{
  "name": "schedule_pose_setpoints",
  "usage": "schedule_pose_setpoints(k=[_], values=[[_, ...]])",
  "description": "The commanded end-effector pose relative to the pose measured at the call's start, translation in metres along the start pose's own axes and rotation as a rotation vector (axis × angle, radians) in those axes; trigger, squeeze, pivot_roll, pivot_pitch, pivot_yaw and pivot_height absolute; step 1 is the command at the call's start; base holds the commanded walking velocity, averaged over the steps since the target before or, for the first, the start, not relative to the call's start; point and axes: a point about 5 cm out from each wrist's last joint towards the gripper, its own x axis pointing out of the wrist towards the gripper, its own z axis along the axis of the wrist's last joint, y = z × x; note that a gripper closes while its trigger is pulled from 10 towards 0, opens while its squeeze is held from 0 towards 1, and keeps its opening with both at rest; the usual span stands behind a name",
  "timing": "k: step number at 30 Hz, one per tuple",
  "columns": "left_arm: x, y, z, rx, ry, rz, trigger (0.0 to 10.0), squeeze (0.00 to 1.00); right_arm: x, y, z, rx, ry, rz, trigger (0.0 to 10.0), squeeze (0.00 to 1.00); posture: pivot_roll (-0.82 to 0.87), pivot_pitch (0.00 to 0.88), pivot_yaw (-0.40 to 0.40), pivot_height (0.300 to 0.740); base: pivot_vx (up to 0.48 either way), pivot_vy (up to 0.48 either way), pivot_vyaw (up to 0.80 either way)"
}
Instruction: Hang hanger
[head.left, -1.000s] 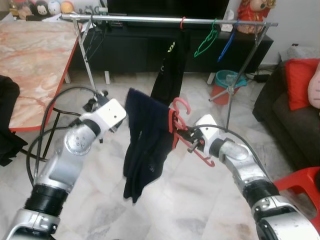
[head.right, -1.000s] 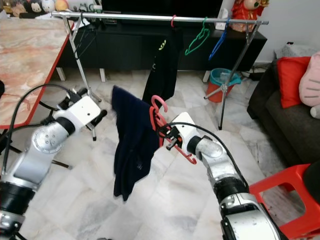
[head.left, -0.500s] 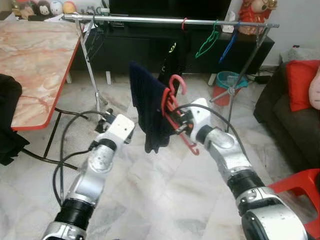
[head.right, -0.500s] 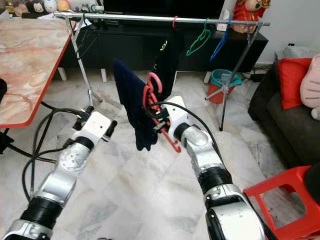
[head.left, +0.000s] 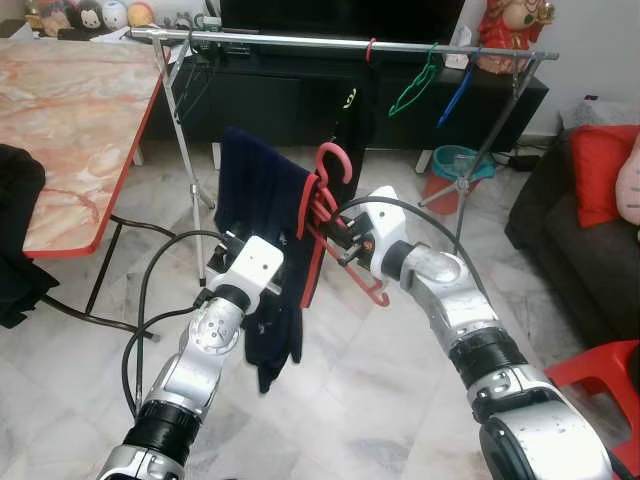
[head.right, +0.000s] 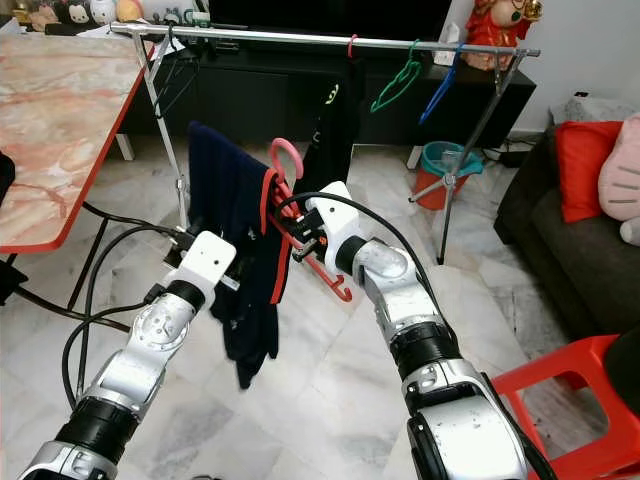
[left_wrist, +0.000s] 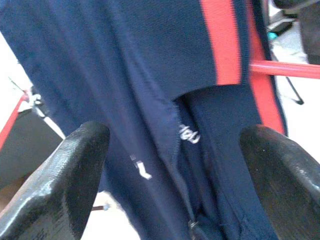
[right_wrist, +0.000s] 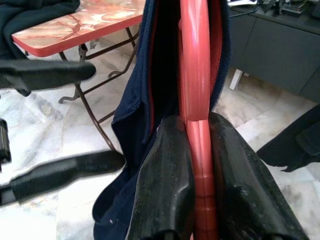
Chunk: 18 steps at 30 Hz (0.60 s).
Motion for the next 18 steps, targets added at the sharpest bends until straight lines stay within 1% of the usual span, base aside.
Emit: schedule_pose_setpoints(k=[1, 3, 4, 5, 6, 7, 10, 11, 16, 17, 18], values=[[-0.003, -0.006, -0.002, -0.023, -0.004, -0.023, 10.0, 1.00, 0.002, -0.002, 0.023, -0.036, -0.062, 0.007, 0.0, 0.00, 0.15, 0.037, -0.150, 0.736, 0.000, 0.000, 0.00], [-0.003, -0.006, -0.002, -0.023, -0.005, -0.022, 10.0, 1.00, 0.002, -0.002, 0.024, -0.036, -0.064, 0.012, 0.0, 0.00, 0.15, 0.038, -0.151, 0.736, 0.000, 0.000, 0.00], [-0.003, -0.006, -0.002, -0.012, -0.007, -0.020, 10.0, 0.95, 0.003, -0.001, 0.025, -0.035, -0.064, 0.015, 0.0, 0.00, 0.15, 0.038, -0.151, 0.736, 0.000, 0.000, 0.00], [-0.002, -0.004, -0.002, 0.007, 0.002, -0.002, 10.0, 0.00, 0.003, 0.001, 0.025, -0.037, -0.062, 0.021, 0.0, 0.00, 0.15, 0.040, -0.150, 0.736, 0.000, 0.000, 0.00], [-0.002, -0.003, -0.003, 0.021, 0.009, 0.011, 10.0, 0.00, 0.004, 0.002, 0.026, -0.039, -0.060, 0.025, 0.0, 0.00, 0.15, 0.040, -0.150, 0.736, 0.000, 0.000, 0.00], [0.000, 0.001, -0.006, 0.048, 0.034, 0.063, 10.0, 0.00, 0.004, 0.005, 0.026, -0.040, -0.060, 0.036, 0.0, 0.00, 0.15, 0.042, -0.151, 0.736, 0.000, 0.000, 0.00], [0.002, 0.003, -0.007, 0.061, 0.045, 0.087, 10.0, 0.00, 0.004, 0.006, 0.027, -0.042, -0.062, 0.046, 0.0, 0.00, 0.15, 0.043, -0.152, 0.736, 0.000, 0.000, 0.00], [0.005, 0.002, -0.007, 0.065, 0.051, 0.094, 10.0, 0.00, 0.004, 0.009, 0.028, -0.041, -0.064, 0.061, 0.0, 0.00, 0.14, 0.037, -0.150, 0.736, 0.000, 0.000, 0.00], [0.009, 0.001, -0.005, 0.057, 0.050, 0.098, 10.0, 0.00, 0.004, 0.015, 0.029, -0.047, -0.059, 0.089, 0.0, 0.00, 0.14, 0.039, -0.149, 0.736, 0.000, 0.000, 0.00], [0.011, -0.001, -0.002, 0.051, 0.040, 0.088, 10.0, 0.00, 0.004, 0.021, 0.029, -0.057, -0.051, 0.118, 0.0, 0.00, 0.14, 0.034, -0.151, 0.736, 0.000, 0.000, 0.00], [0.012, -0.002, -0.002, 0.051, 0.037, 0.088, 10.0, 0.00, 0.004, 0.023, 0.029, -0.060, -0.049, 0.125, 0.0, 0.00, 0.14, 0.034, -0.151, 0.736, 0.000, 0.000, 0.00]])
